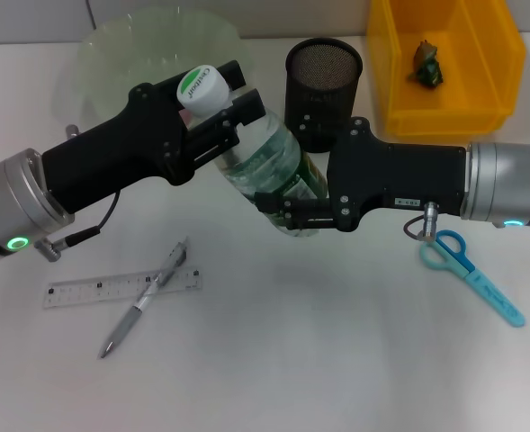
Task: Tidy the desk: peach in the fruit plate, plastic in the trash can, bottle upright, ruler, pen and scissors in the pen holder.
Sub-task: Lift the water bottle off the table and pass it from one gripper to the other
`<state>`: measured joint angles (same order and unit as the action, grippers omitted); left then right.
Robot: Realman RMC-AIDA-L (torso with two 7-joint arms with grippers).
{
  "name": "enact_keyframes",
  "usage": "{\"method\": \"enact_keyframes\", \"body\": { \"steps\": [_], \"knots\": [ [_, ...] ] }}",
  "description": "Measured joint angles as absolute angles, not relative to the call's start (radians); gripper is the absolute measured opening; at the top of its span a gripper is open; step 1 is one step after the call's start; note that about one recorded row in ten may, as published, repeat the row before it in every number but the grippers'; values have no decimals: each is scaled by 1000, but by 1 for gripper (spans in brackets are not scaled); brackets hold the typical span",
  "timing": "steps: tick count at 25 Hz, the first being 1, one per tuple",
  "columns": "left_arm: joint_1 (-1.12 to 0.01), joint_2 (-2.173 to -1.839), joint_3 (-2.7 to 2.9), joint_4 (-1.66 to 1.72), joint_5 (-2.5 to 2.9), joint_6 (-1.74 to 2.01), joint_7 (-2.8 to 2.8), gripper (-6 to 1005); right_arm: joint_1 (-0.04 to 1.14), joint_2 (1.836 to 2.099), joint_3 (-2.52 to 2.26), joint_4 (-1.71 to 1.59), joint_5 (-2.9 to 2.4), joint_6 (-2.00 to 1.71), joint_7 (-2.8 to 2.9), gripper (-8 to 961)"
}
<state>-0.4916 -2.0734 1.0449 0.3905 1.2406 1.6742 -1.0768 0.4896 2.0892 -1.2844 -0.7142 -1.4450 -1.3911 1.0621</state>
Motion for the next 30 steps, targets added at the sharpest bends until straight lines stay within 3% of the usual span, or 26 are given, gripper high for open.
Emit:
{"method": "enact_keyframes", "body": {
  "steps": [30],
  "knots": [
    [-493, -2071, 1046, 396, 1234, 1669, -1075, 449, 505, 2084, -1304, -680, -1403, -1394, 1021, 759]
  ]
}}
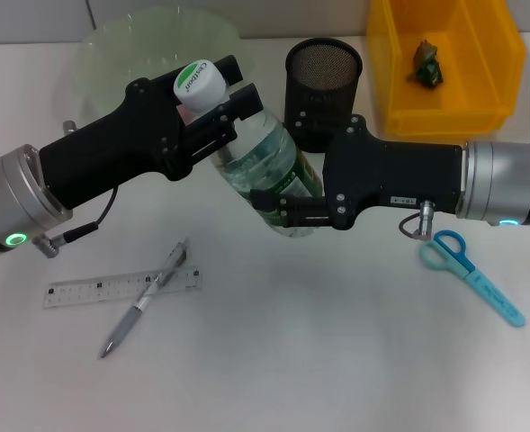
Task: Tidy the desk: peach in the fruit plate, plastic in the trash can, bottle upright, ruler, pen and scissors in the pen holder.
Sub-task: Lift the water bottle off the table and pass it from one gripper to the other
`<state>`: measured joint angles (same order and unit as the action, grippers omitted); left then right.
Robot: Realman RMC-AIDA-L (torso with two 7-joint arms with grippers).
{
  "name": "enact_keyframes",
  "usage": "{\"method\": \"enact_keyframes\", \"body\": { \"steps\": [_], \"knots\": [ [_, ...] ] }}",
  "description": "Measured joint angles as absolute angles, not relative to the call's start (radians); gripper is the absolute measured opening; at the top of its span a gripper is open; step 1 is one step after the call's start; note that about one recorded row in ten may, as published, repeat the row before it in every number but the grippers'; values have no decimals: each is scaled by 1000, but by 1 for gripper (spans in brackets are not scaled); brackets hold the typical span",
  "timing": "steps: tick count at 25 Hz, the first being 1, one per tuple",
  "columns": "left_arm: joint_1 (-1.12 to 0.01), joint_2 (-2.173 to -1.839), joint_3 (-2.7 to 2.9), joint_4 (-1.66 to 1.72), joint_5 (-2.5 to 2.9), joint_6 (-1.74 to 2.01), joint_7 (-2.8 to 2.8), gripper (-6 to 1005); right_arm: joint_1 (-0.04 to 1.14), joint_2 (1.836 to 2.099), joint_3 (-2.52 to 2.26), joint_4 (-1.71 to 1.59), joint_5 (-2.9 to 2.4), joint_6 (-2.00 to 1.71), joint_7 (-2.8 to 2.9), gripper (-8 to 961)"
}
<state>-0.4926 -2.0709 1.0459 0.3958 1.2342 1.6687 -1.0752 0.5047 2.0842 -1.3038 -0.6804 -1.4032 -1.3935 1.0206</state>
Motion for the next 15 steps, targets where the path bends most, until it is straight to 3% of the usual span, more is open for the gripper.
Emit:
{"method": "enact_keyframes", "body": {
  "steps": [15],
  "knots": [
    [-488, -2071, 1042, 399, 1234, 1669, -1075, 447, 503, 2085, -1297, -680, -1400, -1392, 1020, 770]
  ]
}}
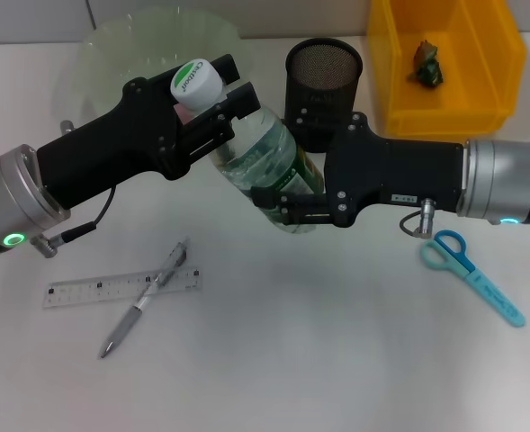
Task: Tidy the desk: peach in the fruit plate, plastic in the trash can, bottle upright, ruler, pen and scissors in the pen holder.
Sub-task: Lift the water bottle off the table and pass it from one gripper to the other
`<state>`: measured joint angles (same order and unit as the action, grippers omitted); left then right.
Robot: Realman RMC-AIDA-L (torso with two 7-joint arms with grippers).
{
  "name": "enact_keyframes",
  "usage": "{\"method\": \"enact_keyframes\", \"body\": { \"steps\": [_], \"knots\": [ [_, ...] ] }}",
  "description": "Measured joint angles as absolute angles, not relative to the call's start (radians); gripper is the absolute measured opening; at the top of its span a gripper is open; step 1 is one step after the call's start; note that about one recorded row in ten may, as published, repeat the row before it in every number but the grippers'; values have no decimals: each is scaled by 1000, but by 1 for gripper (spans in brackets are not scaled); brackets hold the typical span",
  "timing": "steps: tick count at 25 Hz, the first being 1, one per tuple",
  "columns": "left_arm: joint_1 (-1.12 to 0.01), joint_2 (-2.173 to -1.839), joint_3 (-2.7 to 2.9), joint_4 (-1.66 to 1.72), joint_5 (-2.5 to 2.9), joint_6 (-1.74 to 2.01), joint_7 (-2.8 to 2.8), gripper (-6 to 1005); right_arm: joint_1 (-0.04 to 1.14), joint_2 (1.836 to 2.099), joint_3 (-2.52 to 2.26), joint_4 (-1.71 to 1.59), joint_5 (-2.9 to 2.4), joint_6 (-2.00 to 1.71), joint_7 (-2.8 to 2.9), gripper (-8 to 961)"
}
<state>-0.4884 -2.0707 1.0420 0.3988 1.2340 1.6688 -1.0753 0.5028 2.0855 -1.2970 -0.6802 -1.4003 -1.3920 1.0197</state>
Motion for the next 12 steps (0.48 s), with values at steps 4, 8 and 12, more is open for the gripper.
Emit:
{"method": "enact_keyframes", "body": {
  "steps": [4, 8, 12],
  "knots": [
    [-487, -2070, 1042, 399, 1234, 1669, -1075, 447, 495, 2085, -1296, -682, -1399, -1392, 1020, 771],
    [-490, -2069, 1041, 399, 1234, 1668, -1075, 447, 507, 2084, -1308, -679, -1402, -1366, 1054, 773],
    [-491, -2070, 1041, 399, 1233, 1669, -1075, 446, 505, 2086, -1315, -688, -1401, -1360, 1065, 775]
  ]
}}
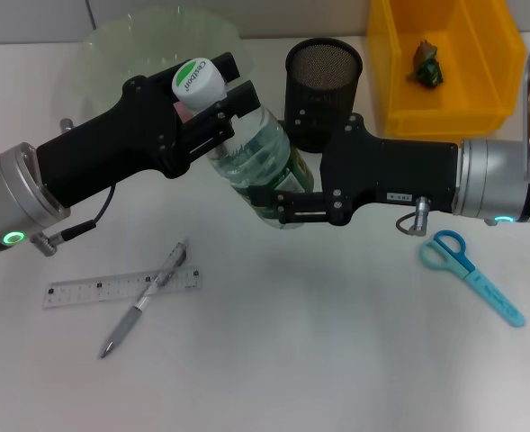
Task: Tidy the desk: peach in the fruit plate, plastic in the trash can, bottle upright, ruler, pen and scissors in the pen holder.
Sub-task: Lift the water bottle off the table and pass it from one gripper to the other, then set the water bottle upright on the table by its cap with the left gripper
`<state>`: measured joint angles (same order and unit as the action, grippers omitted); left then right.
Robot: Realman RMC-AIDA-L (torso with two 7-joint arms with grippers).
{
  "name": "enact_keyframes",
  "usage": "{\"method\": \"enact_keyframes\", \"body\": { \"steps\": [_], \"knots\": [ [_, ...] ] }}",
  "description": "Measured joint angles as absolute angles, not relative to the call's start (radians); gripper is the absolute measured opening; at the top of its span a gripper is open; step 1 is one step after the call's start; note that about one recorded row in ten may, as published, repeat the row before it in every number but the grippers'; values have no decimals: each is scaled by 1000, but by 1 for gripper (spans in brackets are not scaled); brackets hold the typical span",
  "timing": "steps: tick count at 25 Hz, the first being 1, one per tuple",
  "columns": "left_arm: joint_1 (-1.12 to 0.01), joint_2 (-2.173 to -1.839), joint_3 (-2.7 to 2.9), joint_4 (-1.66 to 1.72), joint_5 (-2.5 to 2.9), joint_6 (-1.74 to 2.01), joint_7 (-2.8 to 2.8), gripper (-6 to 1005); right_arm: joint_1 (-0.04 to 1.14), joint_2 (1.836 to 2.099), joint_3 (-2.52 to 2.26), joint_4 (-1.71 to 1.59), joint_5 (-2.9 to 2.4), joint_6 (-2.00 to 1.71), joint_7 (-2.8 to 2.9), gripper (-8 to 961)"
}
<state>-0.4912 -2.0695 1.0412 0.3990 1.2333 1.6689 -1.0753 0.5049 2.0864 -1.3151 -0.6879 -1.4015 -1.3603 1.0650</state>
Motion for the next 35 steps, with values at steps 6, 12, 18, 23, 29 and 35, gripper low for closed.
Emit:
{"method": "enact_keyframes", "body": {
  "steps": [6, 12, 18, 23, 29, 35],
  "knots": [
    [-485, -2069, 1032, 400, 1232, 1668, -1076, 446, 488, 2087, -1310, -707, -1398, -1364, 1079, 772],
    [-489, -2069, 1022, 400, 1231, 1668, -1075, 446, 474, 2088, -1306, -709, -1390, -1362, 1078, 768],
    [-489, -2069, 1022, 399, 1231, 1667, -1075, 445, 465, 2088, -1310, -709, -1353, -1366, 1062, 765],
    [-485, -2069, 1019, 399, 1231, 1666, -1075, 445, 458, 2086, -1304, -711, -1353, -1381, 1060, 753],
    [-486, -2069, 1013, 399, 1231, 1664, -1075, 444, 421, 2086, -1298, -743, -1353, -1389, 1057, 704],
    [-494, -2069, 1004, 400, 1232, 1644, -1075, 444, 389, 2087, -1298, -766, -1342, -1394, 1055, 704]
  ]
}}
